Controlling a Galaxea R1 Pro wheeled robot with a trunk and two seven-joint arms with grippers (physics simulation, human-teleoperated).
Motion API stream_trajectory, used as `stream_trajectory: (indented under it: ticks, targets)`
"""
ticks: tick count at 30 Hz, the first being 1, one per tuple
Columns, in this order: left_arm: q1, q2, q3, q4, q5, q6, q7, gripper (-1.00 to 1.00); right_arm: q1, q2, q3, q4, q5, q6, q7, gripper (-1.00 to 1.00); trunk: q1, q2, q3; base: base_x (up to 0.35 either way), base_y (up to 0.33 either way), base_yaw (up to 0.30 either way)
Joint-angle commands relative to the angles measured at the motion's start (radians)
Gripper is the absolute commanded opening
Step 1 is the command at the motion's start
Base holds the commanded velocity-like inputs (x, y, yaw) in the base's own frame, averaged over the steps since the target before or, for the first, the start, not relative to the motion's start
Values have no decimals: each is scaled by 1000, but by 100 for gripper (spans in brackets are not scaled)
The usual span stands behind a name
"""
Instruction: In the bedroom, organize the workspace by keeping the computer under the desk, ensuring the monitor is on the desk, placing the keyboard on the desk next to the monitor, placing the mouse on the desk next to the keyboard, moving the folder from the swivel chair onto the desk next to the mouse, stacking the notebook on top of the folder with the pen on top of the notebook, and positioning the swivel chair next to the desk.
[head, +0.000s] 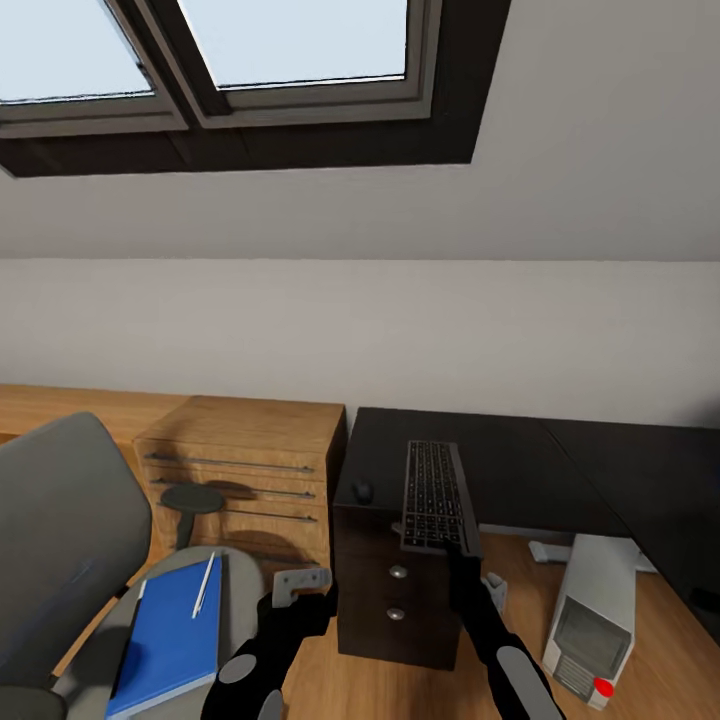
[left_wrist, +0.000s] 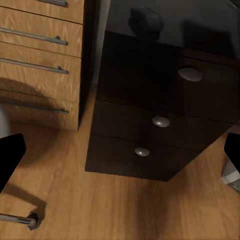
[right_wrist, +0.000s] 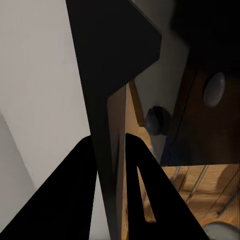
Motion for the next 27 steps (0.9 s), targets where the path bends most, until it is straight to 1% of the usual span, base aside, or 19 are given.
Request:
stream_trajectory:
  ticks: [1,8,11,18,22,23,27]
  targets:
    - [-1,0,-3,-2,10,3,10,100,-1,-1,-3,2,-12,10,7,-100,4,-8,-4,0,0,0]
    - [-1,0,-5,-1,8,2,11,100,-1,-9,-1,4,-9,15,14,-100,31,-57,-26,0,0,0]
    - [-1,0,-5,-1,7,2,11,100,-1,-19,-1,5,-9,17,11,-100,42,-78,-36,0,0,0]
    - [-1,0,-5,-1,9,2,11,100,-1,-20,1,4,-12,14,9,-100,69,-127,-58,0,0,0]
    - [-1,1,-4,-1,10,2,11,100,-1,-20,1,4,-16,15,9,-100,69,-127,-58,0,0,0]
    - [-1,8,8,31,10,1,11,100,-1,-22,-2,4,-14,17,10,-100,69,-127,-58,233,-107,0]
    - [-1,8,9,34,10,0,11,100,-1,-22,-2,4,-14,17,10,-100,69,-127,-58,224,-66,0]
